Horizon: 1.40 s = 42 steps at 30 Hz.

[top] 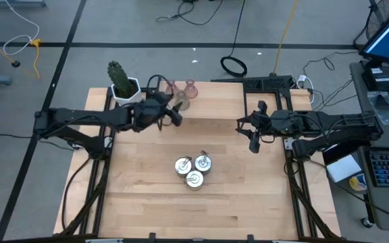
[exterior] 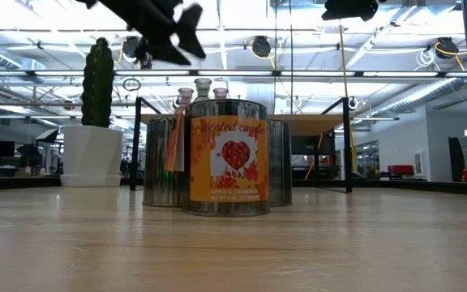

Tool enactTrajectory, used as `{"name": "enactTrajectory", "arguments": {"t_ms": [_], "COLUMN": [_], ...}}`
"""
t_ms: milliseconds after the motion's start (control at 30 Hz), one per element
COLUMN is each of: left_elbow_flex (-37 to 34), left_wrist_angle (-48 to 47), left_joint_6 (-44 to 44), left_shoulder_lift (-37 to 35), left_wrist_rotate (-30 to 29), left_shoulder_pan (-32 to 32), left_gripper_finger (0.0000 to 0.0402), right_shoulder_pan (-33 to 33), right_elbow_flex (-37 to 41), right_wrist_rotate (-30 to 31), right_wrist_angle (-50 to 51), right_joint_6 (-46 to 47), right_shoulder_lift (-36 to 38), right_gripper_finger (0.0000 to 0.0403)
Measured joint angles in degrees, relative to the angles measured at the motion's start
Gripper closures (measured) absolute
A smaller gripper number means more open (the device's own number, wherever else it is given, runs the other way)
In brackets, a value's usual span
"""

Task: Pick & Place candle stick holders
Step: Put the left brown scented candle on the shelf

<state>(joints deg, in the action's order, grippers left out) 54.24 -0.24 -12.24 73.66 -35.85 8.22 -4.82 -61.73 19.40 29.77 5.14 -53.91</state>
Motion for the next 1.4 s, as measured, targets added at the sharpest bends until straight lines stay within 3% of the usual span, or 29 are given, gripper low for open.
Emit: {"name": "enactTrajectory", "arguments": {"t_ms": [267,467,600,867,1100,1400], "left_elbow_flex": [0.0,0.0,0.0,0.0,0.0,0.1], "left_wrist_angle": [-1.7,-3.7,-8.9,-19.1,-27.6,-28.4], "left_joint_6": [-4.7,-6.0,-12.0,-29.0,-41.8,-45.1], "left_shoulder_lift": [-3.1,-0.7,1.0,2.9,2.9,7.5], "left_wrist_rotate": [10.6,10.0,9.5,12.2,19.2,29.9], "left_shoulder_pan": [-13.4,-23.0,-25.9,-25.3,-21.4,-17.9], "left_gripper_finger": [0.016,0.016,0.016,0.016,0.016,0.0161], "right_shoulder_pan": [0.0,0.0,0.0,0.0,0.0,0.0], "right_elbow_flex": [0.0,0.0,0.0,0.0,0.0,0.0], "right_wrist_rotate": [0.0,0.0,0.0,-0.2,-0.2,-0.3], "right_wrist_angle": [1.9,2.3,2.2,2.2,1.6,1.5], "right_joint_6": [-0.3,-0.3,-0.3,-0.3,-0.2,0.2], "right_shoulder_lift": [0.0,0.0,0.0,0.0,0.0,0.0], "right_gripper_finger": [0.0248,0.0248,0.0248,0.0248,0.0248,0.0248]}}
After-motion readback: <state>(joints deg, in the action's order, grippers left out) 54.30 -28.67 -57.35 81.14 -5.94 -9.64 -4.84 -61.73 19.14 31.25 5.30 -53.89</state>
